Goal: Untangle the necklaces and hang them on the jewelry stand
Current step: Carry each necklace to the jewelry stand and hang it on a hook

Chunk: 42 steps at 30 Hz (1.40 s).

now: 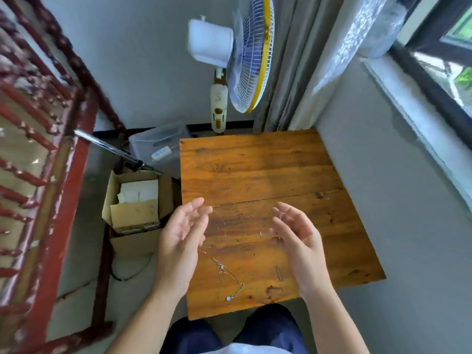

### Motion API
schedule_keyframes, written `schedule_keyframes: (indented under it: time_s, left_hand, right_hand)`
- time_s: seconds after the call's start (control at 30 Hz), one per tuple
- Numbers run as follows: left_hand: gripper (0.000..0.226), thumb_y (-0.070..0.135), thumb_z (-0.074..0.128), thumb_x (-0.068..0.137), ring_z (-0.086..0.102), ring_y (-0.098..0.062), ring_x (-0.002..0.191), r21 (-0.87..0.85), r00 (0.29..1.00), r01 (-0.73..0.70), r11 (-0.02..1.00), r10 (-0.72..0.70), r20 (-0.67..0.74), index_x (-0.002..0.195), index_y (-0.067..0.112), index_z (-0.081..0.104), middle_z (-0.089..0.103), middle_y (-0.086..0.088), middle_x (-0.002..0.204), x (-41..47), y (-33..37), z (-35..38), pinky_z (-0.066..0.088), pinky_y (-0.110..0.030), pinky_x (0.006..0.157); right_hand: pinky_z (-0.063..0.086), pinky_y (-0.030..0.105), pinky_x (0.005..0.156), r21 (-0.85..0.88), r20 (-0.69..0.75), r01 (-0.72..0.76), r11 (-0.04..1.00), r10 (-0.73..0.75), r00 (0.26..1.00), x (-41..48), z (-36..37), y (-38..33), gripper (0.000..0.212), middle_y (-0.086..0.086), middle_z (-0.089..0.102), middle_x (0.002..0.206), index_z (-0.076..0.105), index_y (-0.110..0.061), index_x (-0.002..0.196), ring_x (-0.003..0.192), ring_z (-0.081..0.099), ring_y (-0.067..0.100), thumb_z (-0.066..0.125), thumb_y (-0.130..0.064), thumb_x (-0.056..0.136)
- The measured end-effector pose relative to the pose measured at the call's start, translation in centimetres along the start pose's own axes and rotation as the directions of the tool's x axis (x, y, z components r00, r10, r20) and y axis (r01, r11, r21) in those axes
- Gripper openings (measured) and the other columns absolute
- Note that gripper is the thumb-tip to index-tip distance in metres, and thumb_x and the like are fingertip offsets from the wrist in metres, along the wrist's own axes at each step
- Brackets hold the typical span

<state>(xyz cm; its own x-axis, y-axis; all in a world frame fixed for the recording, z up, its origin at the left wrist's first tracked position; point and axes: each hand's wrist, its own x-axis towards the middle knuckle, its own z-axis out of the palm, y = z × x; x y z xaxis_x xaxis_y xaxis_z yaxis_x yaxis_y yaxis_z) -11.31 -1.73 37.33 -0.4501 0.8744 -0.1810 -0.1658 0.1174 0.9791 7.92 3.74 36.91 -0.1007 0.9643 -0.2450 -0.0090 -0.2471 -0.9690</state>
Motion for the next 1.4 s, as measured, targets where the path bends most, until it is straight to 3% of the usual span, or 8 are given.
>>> schedule_keyframes:
  time_s: [0.13,0.27,0.57,0.73,0.93,1.03,1.2,1.4]
  left_hand:
    - [0.023,0.02,0.062,0.094,0.064,-0.004,0.097,0.173,0.976,0.074,0.982,-0.036,-0.214,0.117,0.024,0.063,0.071,0.008,0.102,-2.7,-1.9,-1.7,0.048,-0.013,0.08]
    - [0.018,0.014,0.063,0.092,0.066,-0.004,0.087,0.086,0.855,0.15,0.985,-0.085,-0.512,0.108,0.022,0.068,0.072,0.013,0.092,-7.6,-1.6,-5.4,0.048,-0.012,0.077]
    - [0.016,0.008,0.062,0.092,0.064,-0.004,0.073,0.008,0.293,-0.061,0.998,0.026,-0.956,0.101,0.02,0.068,0.069,0.011,0.081,-21.9,1.6,-18.8,0.051,-0.015,0.07]
    - [0.021,0.012,0.064,0.091,0.064,-0.015,0.079,-0.007,0.016,-0.041,0.999,-0.006,-1.0,0.096,0.031,0.068,0.071,0.003,0.087,-30.9,-0.7,-26.8,0.051,-0.025,0.076]
    - [0.016,0.015,0.064,0.092,0.063,-0.018,0.081,-0.086,-0.119,-0.032,0.996,-0.089,-0.989,0.101,0.027,0.068,0.068,0.004,0.086,-40.4,-4.0,-37.6,0.05,-0.024,0.072]
    - [0.016,0.017,0.063,0.093,0.063,-0.012,0.08,-0.097,-0.174,-0.016,0.995,-0.098,-0.98,0.103,0.03,0.067,0.068,0.011,0.088,-44.7,-3.7,-43.1,0.051,-0.029,0.069]
    - [0.017,0.021,0.062,0.093,0.065,-0.015,0.087,-0.077,-0.25,-0.048,0.996,-0.087,-0.964,0.106,0.031,0.067,0.069,0.006,0.095,-49.7,-2.3,-52.3,0.054,-0.024,0.074]
    - [0.019,0.016,0.062,0.093,0.065,-0.019,0.088,-0.112,-0.331,-0.047,0.993,-0.121,-0.936,0.105,0.03,0.067,0.07,0.0,0.093,-52.5,-4.0,-66.1,0.052,-0.021,0.067]
  right_hand:
    - [0.056,0.027,0.07,-0.106,0.167,-0.037,0.994,0.055,0.984,0.6,2.2,2.4,0.02,-0.004,0.069,0.092,0.069,-0.023,0.112,0.079,0.068,0.011,0.066,-0.014,0.095]
    - [0.053,0.029,0.073,-0.217,0.43,-0.036,0.976,0.129,0.894,-0.2,7.2,4.1,0.013,-0.004,0.07,0.092,0.07,-0.025,0.104,0.08,0.066,0.013,0.067,-0.016,0.094]
    - [0.047,0.031,0.067,-0.185,0.893,0.175,0.967,0.091,0.441,-11.5,23.9,2.3,0.012,-0.011,0.062,0.088,0.069,-0.031,0.106,0.073,0.054,0.01,0.068,-0.029,0.094]
    - [0.054,0.038,0.077,-0.183,0.971,0.264,0.947,0.132,0.2,-22.0,32.7,4.2,0.024,-0.007,0.068,0.094,0.07,-0.035,0.107,0.082,0.063,0.017,0.071,-0.043,0.085]
    - [0.054,0.032,0.071,-0.224,0.975,0.374,0.9,0.209,0.08,-34.3,42.9,10.0,0.025,-0.004,0.073,0.09,0.069,-0.03,0.11,0.077,0.067,0.018,0.071,-0.014,0.091]
    - [0.057,0.037,0.077,-0.206,0.976,0.41,0.889,0.218,0.018,-40.0,48.0,10.8,0.027,-0.003,0.071,0.1,0.069,-0.039,0.106,0.086,0.067,0.026,0.072,-0.017,0.09]
    - [0.051,0.02,0.074,-0.16,0.974,0.4,0.903,0.209,-0.082,-48.4,56.9,11.4,0.025,-0.01,0.068,0.1,0.068,-0.04,0.106,0.082,0.063,0.011,0.071,-0.021,0.091]
    - [0.056,0.034,0.081,-0.208,0.937,0.396,0.894,0.298,-0.18,-56.7,69.1,17.4,0.024,-0.017,0.068,0.103,0.068,-0.041,0.107,0.086,0.065,0.017,0.071,-0.024,0.091]
